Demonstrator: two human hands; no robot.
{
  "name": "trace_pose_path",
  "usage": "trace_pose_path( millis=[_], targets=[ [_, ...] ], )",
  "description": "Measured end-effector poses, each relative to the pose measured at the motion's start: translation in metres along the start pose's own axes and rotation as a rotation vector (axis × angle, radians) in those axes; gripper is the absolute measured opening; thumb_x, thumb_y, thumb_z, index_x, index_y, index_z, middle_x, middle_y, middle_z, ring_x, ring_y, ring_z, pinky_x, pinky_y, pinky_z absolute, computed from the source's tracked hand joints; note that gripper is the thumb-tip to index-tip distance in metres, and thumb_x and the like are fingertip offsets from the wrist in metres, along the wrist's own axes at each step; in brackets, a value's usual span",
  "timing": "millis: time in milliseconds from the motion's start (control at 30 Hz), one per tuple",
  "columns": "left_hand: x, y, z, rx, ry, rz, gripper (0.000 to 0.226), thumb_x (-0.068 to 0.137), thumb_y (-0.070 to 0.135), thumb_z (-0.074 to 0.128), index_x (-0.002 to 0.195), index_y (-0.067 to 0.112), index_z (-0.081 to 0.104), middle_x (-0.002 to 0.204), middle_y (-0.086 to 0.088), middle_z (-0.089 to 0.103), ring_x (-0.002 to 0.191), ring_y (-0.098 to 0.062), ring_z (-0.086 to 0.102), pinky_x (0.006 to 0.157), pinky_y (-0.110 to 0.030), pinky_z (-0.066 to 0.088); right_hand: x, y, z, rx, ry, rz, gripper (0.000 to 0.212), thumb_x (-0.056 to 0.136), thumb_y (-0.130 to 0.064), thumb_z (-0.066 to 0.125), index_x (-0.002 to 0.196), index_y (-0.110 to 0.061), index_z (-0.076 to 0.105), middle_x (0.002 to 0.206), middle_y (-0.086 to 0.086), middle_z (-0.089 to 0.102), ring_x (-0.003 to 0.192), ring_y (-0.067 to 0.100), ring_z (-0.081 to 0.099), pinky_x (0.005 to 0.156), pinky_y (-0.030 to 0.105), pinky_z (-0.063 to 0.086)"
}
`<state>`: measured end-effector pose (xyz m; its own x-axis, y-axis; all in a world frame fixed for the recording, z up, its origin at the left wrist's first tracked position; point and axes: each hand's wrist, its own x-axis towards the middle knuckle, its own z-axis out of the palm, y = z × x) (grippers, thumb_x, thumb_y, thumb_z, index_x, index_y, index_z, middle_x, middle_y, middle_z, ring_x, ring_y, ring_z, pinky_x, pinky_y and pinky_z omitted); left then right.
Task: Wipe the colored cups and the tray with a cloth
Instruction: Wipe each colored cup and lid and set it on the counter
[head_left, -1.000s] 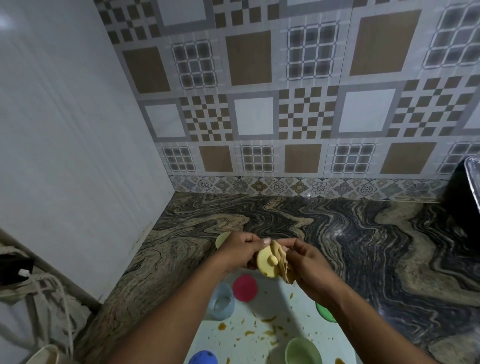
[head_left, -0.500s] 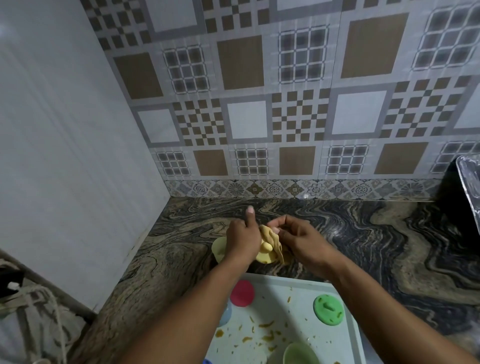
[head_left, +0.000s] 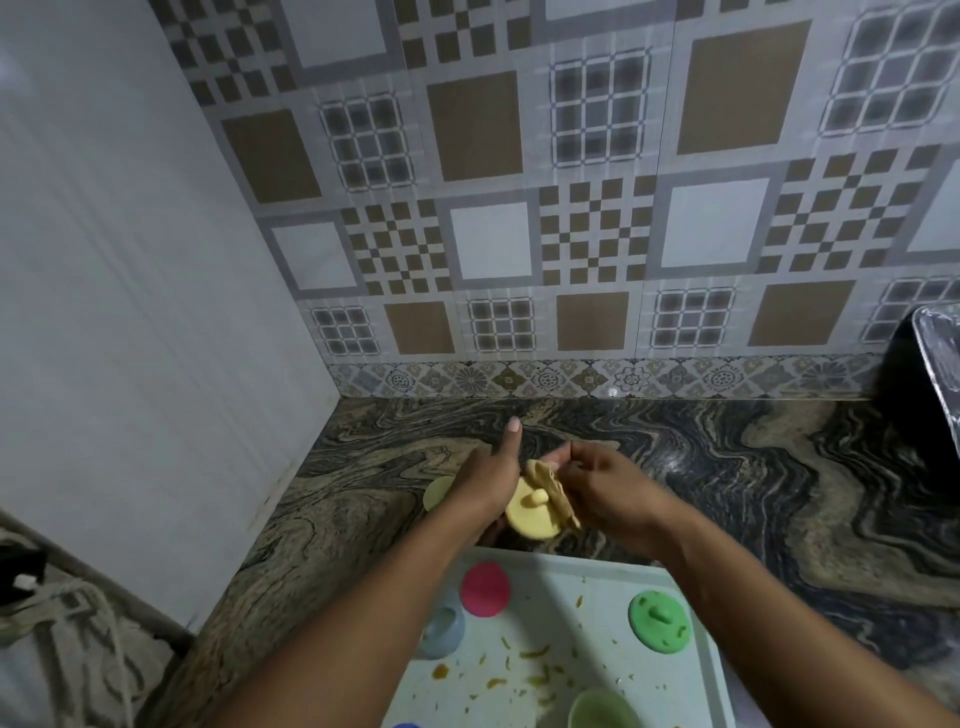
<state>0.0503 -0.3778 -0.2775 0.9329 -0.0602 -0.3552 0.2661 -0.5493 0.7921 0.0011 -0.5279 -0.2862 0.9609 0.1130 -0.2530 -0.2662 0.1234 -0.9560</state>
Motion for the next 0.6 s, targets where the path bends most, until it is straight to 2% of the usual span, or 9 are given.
trace_pose_path(
  millis=[133,233,300,333,400,467,500,533,600],
  targets=[
    [-0.001,0.018,0.005,-0.163,0.326,0.068,0.068,0.102,0.061,0.029,0.110,0.002,0.065,0.103,-0.013,0.068,0.083,-0.025,0.064,0.063,-0.034,0.043,0.009,-0.037,0.002,0.046,-0.048,-0.055,0.015,0.102,-0.002,0.046,0.100,-0.003,0.061,0.077,0.015,0.064,0.060,0.020,0.061,0.052,0.031,0.052],
    [-0.001,0.032,0.011,-0.478,0.542,0.044,0.063,0.105,0.053,0.029,0.092,0.003,0.065,0.097,-0.018,0.070,0.082,-0.032,0.065,0.064,-0.038,0.047,0.013,-0.028,0.019,0.259,0.108,-0.129,0.017,0.102,-0.007,0.048,0.109,0.000,0.063,0.090,0.020,0.069,0.073,0.025,0.065,0.067,0.039,0.055],
    [-0.005,0.033,0.016,-0.588,0.612,-0.048,0.063,0.105,0.053,0.029,0.091,0.003,0.065,0.092,-0.017,0.069,0.077,-0.031,0.064,0.059,-0.036,0.044,0.013,-0.005,0.035,0.473,0.252,-0.139,0.021,0.102,-0.007,0.050,0.115,0.003,0.063,0.103,0.027,0.070,0.082,0.030,0.066,0.070,0.039,0.055],
    [-0.004,0.028,0.020,-0.593,0.585,-0.085,0.064,0.104,0.055,0.029,0.096,0.003,0.065,0.091,-0.015,0.069,0.077,-0.030,0.064,0.060,-0.035,0.043,0.012,0.005,0.040,0.544,0.300,-0.128,0.022,0.102,-0.007,0.050,0.116,0.004,0.063,0.105,0.028,0.071,0.083,0.030,0.066,0.069,0.037,0.055],
    [0.001,0.014,0.022,-0.499,0.323,-0.128,0.076,0.098,0.069,0.028,0.104,0.004,0.067,0.089,-0.011,0.070,0.078,-0.027,0.066,0.063,-0.034,0.047,0.009,0.013,0.037,0.520,0.362,-0.068,0.020,0.102,-0.006,0.050,0.112,0.004,0.064,0.095,0.026,0.072,0.073,0.026,0.068,0.062,0.033,0.056],
    [0.002,0.007,0.014,-0.423,0.036,-0.124,0.101,0.078,0.092,0.024,0.107,0.008,0.072,0.096,-0.011,0.075,0.084,-0.025,0.071,0.075,-0.036,0.055,0.007,0.005,0.023,0.300,0.328,-0.030,0.018,0.102,-0.008,0.051,0.108,0.003,0.064,0.085,0.022,0.070,0.061,0.022,0.066,0.052,0.030,0.053],
    [0.004,0.007,0.010,-0.373,-0.020,-0.105,0.108,0.068,0.098,0.025,0.111,0.011,0.072,0.102,-0.011,0.075,0.090,-0.026,0.071,0.083,-0.039,0.056,0.006,-0.002,0.015,0.207,0.282,-0.032,0.017,0.102,-0.008,0.051,0.106,0.002,0.064,0.082,0.021,0.068,0.060,0.021,0.065,0.053,0.031,0.053],
    [0.006,0.010,0.006,-0.331,-0.017,-0.070,0.107,0.065,0.099,0.028,0.111,0.014,0.072,0.104,-0.011,0.074,0.092,-0.027,0.071,0.087,-0.042,0.057,0.006,-0.008,0.010,0.150,0.233,-0.041,0.016,0.102,-0.007,0.051,0.104,0.002,0.063,0.081,0.020,0.067,0.061,0.022,0.064,0.056,0.033,0.053],
    [0.000,0.026,0.003,-0.239,0.189,0.025,0.079,0.086,0.082,0.035,0.094,0.010,0.068,0.094,-0.011,0.071,0.085,-0.027,0.068,0.077,-0.040,0.056,0.007,-0.020,0.013,0.154,0.196,-0.085,0.015,0.102,-0.006,0.050,0.103,0.001,0.064,0.079,0.018,0.066,0.062,0.022,0.063,0.058,0.035,0.052]
  ],
)
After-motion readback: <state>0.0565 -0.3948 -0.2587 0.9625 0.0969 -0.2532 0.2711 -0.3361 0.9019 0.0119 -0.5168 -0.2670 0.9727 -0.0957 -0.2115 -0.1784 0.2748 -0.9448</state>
